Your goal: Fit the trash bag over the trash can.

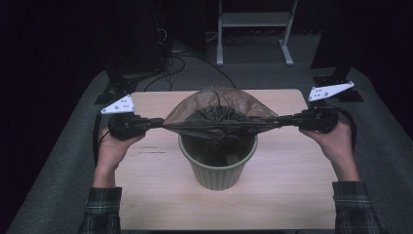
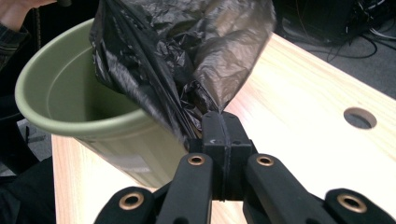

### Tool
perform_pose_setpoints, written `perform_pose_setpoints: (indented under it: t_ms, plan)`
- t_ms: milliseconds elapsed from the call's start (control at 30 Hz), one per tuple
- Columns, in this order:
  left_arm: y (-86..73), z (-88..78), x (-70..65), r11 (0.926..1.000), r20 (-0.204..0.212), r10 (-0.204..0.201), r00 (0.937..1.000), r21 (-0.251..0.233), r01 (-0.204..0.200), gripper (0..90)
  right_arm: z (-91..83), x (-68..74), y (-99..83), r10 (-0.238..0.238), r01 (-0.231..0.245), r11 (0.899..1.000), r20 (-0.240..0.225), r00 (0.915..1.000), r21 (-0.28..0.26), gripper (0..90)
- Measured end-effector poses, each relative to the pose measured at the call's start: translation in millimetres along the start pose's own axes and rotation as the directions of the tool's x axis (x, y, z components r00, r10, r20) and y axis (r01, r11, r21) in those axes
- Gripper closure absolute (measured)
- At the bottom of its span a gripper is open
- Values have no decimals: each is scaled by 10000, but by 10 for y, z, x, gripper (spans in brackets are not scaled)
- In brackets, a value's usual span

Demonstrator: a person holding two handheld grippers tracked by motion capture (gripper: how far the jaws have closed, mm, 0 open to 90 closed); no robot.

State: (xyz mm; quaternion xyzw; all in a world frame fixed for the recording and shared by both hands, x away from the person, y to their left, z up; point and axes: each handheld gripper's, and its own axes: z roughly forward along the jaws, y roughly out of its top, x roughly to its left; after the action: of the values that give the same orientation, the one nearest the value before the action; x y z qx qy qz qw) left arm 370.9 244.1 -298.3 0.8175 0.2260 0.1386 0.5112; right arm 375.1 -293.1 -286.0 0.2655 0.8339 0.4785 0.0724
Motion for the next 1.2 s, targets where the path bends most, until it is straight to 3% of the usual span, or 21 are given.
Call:
perform_pose_setpoints:
  t_ms: [167,200,233,300,367,533,733,1033,1100,1200]
  plan:
    - [-27,15,-16,9999,-111,35,9999,110,-33,898,22,-14,-73,80,-84,9996,152,9999,273,899]
    - [-26,16,-22,10000,-18,37,10000,-34,-37,897,26,-7,-74,46,-49,9997,112,9999,242,865]
    - [-18,15,-32,9999,-35,55,10000,-132,-56,881,25,2,-67,35,-36,9999,19,10000,140,760]
    - [14,11,-60,9997,-88,90,9999,-240,-92,754,16,23,-35,122,-122,9999,-24,9999,-48,705]
    - [51,-7,-85,9991,-204,205,9996,-373,-213,684,-10,55,5,-21,23,9999,126,9999,-167,640]
    - [183,-4,-193,9958,194,518,9985,-770,-502,605,-73,138,118,-269,284,9973,226,9994,-682,560]
    - [278,207,-336,9937,891,903,9919,-741,-838,585,8,300,215,-723,682,9929,-398,9966,-970,586]
    - [346,567,-449,9942,1698,1015,9802,-537,-936,580,317,445,253,-1018,952,9941,-1456,9841,-515,623]
    - [337,602,-452,9945,1807,1028,9782,-381,-975,633,375,450,245,-995,966,9950,-1506,9836,-264,651]
    - [313,597,-457,9950,1988,992,9750,-305,-950,801,437,442,217,-963,976,9952,-1682,9810,-2,811]
